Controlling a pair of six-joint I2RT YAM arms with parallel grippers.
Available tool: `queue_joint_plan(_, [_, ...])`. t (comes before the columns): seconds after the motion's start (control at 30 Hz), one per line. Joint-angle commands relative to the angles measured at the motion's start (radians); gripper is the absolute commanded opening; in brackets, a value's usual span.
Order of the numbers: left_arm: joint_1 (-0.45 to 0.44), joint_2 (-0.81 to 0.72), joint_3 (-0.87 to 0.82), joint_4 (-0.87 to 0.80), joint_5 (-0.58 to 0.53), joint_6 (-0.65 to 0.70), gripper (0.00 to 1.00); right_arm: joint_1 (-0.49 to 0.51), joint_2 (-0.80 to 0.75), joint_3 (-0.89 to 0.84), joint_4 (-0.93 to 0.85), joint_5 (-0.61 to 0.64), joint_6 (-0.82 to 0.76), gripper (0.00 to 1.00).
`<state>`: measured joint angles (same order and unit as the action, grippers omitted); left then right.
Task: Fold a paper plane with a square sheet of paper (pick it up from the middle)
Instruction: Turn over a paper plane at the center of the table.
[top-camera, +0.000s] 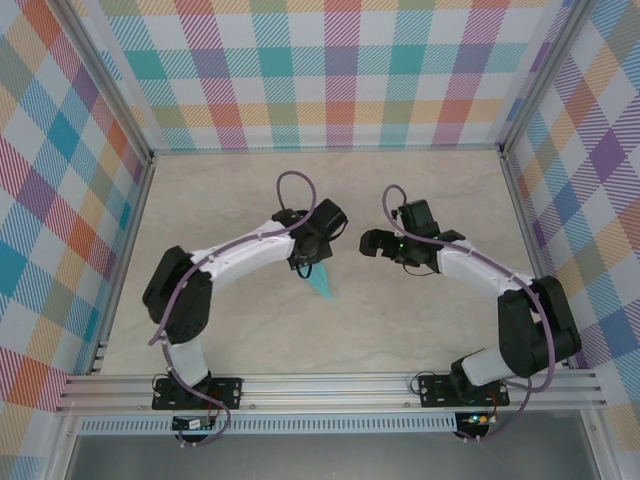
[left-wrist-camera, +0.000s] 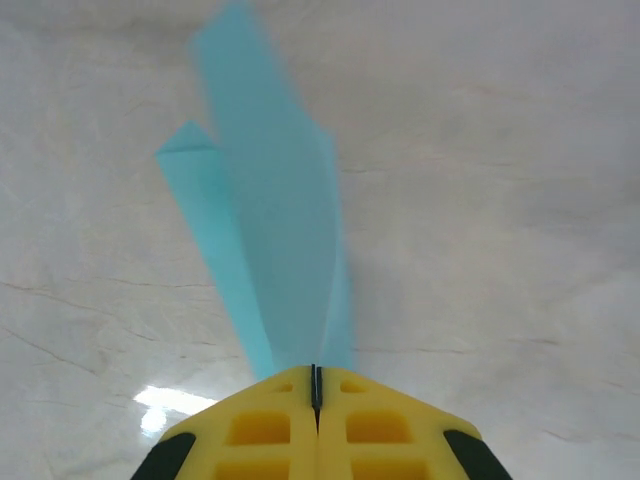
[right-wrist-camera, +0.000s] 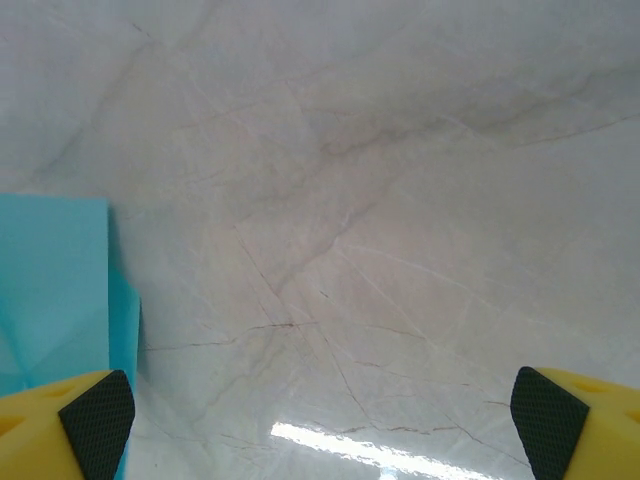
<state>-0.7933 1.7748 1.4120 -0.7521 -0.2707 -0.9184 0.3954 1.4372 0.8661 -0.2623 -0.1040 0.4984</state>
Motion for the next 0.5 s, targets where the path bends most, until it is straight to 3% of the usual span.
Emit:
queue_joint_plan(0.0, [0.005, -0.12, -0.089, 0.221, 0.066, 0.05, 0.02, -0.019, -0.062, -0.036, 0.042, 0.006, 0.04, 0.99])
queue_joint_plan(0.3, [0.034, -0.184, -0.368, 0.671, 0.239, 0.011, 0.0, -0.023, -0.092, -0.063, 0.118, -0.167, 0.035, 0.95])
queue_joint_plan(0.47, [0.042, -0.182, -0.513, 0.808, 0.219, -0.072, 0.0, -0.02, -0.07, -0.065, 0.153, -0.294, 0.045, 0.86])
